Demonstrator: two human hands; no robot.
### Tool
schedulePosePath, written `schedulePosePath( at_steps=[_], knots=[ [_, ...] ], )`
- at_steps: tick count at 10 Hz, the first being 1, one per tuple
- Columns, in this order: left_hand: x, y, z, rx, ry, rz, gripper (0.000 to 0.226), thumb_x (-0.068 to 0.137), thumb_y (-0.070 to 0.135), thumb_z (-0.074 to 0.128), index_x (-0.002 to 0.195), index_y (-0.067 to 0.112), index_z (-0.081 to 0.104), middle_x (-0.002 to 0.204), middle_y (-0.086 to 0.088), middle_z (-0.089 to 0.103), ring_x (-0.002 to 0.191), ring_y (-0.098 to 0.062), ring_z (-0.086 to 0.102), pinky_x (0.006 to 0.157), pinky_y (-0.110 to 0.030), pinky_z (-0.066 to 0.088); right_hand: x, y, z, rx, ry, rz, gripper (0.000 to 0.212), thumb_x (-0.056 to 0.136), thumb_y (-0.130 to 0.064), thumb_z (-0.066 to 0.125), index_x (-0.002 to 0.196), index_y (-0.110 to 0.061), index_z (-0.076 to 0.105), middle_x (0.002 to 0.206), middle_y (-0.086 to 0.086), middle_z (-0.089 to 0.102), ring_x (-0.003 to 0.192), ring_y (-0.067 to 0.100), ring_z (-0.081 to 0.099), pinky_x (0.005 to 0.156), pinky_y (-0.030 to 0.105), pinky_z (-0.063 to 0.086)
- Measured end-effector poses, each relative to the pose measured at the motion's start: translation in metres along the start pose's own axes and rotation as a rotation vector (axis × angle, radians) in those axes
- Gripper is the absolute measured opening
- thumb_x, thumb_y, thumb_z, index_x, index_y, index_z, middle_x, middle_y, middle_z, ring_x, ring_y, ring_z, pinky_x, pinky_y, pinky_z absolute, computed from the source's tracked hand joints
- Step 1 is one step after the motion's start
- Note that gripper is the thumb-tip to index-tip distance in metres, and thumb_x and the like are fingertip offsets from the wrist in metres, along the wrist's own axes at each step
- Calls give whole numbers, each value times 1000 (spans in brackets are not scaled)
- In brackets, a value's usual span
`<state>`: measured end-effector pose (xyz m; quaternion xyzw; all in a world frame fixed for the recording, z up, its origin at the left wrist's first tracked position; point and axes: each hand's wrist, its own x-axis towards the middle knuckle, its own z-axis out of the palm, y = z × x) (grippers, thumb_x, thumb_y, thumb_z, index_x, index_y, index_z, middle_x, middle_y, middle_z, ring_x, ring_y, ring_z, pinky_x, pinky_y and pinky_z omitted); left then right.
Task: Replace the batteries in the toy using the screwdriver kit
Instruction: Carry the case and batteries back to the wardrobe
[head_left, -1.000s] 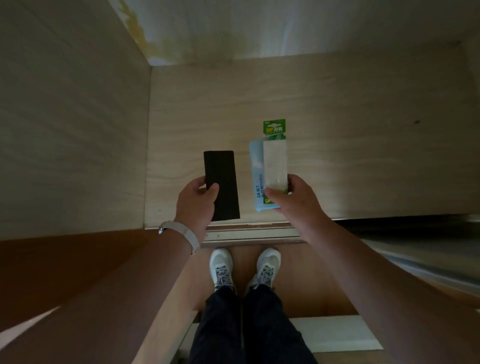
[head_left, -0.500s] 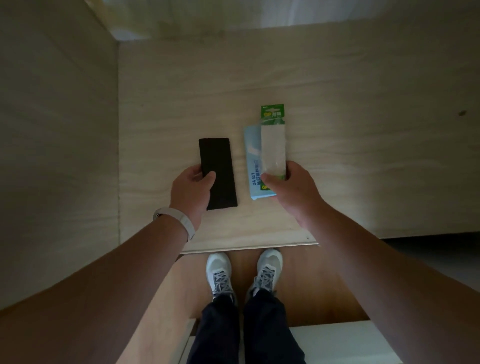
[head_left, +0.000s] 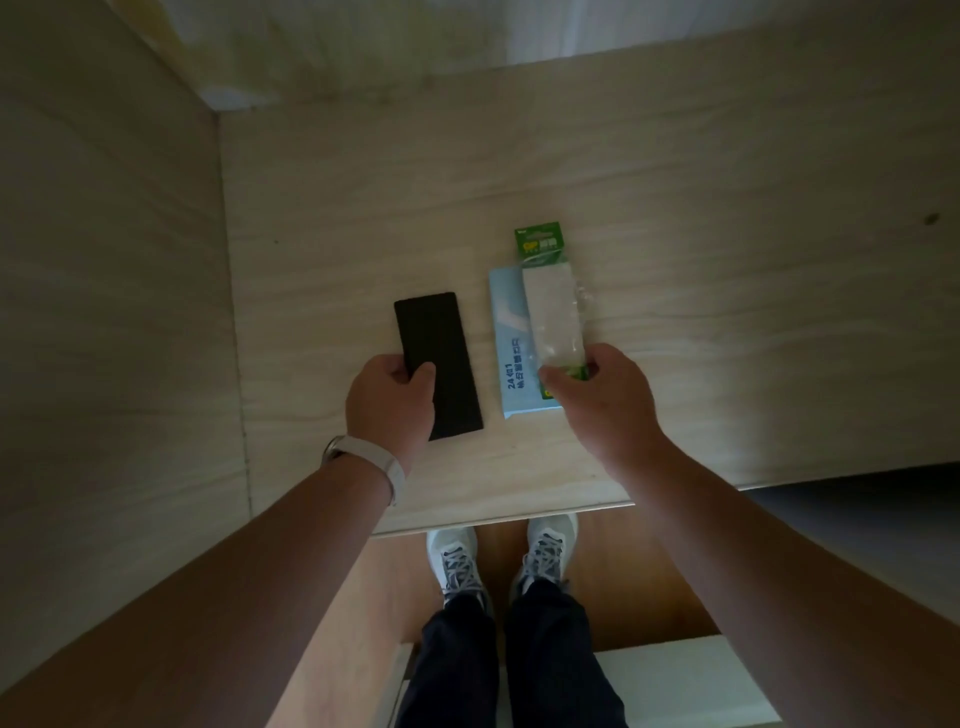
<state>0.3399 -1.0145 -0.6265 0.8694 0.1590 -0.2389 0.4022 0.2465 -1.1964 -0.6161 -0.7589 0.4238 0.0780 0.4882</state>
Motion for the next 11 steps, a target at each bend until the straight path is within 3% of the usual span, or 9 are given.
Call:
schedulePosePath(
  at_steps=[2,3,4,5,6,7,8,9,11],
  knots=[
    [3,5,-4,40,22,2,17,88,34,70,81,34,55,81,3,68,78,-23,70,72,-43,61,0,2,-17,69,30,-21,14,86,-22,66,97,-25,57,78,-9,63,61,-4,58,46,7,39],
    [4,7,-3,41,32,-3,13,87,32,70,86,30,57,82,2,68,79,-25,69,74,-45,61,-1,10,-31,115,109,0,21,86,-22,68,99,-30,54,81,-8,66,63,1,62,49,16,41],
    [6,8,-3,70,45,16,13,88,30,70,92,24,59,81,5,65,81,-21,67,68,-30,53,-1,23,-44,130,174,45,30,84,-23,70,105,-33,52,85,-7,67,67,11,65,54,25,43],
    [5,9,-5,60,55,21,12,88,26,71,90,24,58,79,9,61,79,-16,62,62,-23,42,0,31,-50,43,199,71,32,83,-27,68,106,-36,49,82,-9,64,60,2,60,44,14,38],
    [3,9,-8,60,62,53,13,87,23,71,95,21,61,79,10,60,77,-14,61,59,-20,39,2,37,-50,-106,199,48,21,83,-30,64,100,-30,51,79,-8,62,62,5,60,43,16,36],
    [-3,13,-13,60,51,108,23,87,22,71,106,19,58,80,8,60,72,-3,61,56,-16,41,3,39,-49,-222,202,55,25,82,-38,62,99,-21,58,86,1,63,65,18,63,49,27,45],
    [-12,17,-20,99,11,183,39,89,23,71,123,17,53,96,0,62,79,-2,61,62,-15,45,4,36,-49,-289,237,93,35,81,-42,63,103,-16,58,96,7,59,74,25,61,58,34,50],
    [-24,23,-28,159,-17,259,41,88,21,70,126,15,55,111,-5,59,97,-19,59,75,-26,43,4,30,-50,-335,242,125,36,83,-41,63,103,-12,56,102,10,56,85,29,57,65,32,43],
    [-55,43,-43,234,-72,504,38,89,19,69,126,15,60,113,-1,56,103,-16,54,87,-26,40,-13,13,-58,-298,213,120,46,85,-43,61,118,-11,55,112,13,58,96,32,59,70,32,43]
  ],
)
